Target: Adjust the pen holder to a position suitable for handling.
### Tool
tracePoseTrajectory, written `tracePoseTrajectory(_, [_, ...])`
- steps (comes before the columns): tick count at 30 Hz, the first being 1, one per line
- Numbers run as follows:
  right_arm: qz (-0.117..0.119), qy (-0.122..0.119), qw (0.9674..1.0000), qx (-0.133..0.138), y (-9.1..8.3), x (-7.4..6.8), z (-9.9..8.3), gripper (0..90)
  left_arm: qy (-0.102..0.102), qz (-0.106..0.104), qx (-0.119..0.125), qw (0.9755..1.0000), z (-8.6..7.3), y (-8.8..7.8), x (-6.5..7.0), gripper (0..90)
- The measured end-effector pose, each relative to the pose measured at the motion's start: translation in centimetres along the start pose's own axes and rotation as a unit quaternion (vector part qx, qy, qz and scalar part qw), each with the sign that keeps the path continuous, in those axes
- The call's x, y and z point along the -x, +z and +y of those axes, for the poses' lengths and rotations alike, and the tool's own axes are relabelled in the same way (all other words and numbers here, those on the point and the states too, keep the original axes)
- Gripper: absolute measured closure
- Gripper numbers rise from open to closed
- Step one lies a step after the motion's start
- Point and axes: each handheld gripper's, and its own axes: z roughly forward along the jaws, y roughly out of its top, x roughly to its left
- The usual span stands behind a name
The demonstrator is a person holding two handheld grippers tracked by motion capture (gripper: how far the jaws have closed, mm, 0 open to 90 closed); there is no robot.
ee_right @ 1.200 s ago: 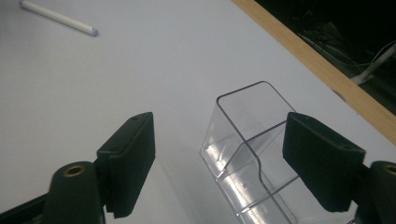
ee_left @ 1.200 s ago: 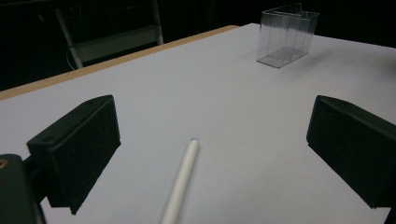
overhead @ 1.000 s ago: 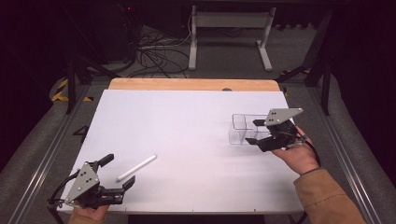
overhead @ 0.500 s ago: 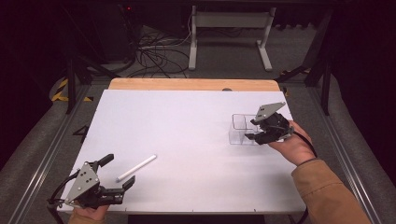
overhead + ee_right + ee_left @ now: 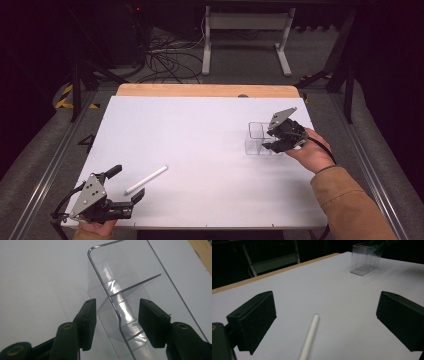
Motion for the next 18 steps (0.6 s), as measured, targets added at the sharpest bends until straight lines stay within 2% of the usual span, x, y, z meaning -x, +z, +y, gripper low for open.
tracePoseTrajectory(2, [0.003,0.004,1.0000,-0.004,0.3,0.0,0.0,49.3,0.000,0.000,0.000,1.0000,0.0,0.0,0.0,3.5])
tracePoseTrajectory(4, [0.004,-0.003,0.9999,-0.010,0.5,0.2,0.0,49.9,-0.001,0.000,0.001,1.0000,0.0,0.0,0.0,3.5])
tracePoseTrajectory(5, [0.004,0.005,0.9999,-0.009,0.6,0.1,0.0,50.4,-0.001,0.000,0.001,1.0000,0.0,0.0,0.0,3.5])
tracePoseTrajectory(9, [0.008,0.007,0.9998,-0.017,1.0,0.1,-0.1,52.1,0.001,0.000,0.000,1.0000,0.0,0.0,0.0,3.5])
tracePoseTrajectory(17, [0.017,-0.011,0.9991,-0.037,1.9,0.0,0.1,56.7,0.000,0.000,0.000,1.0000,0.0,0.0,0.0,3.5])
tracePoseTrajectory(18, [0.017,-0.013,0.9990,-0.039,2.0,0.0,0.1,58.4,0.006,0.001,0.000,1.0000,0.0,0.0,-0.1,3.5])
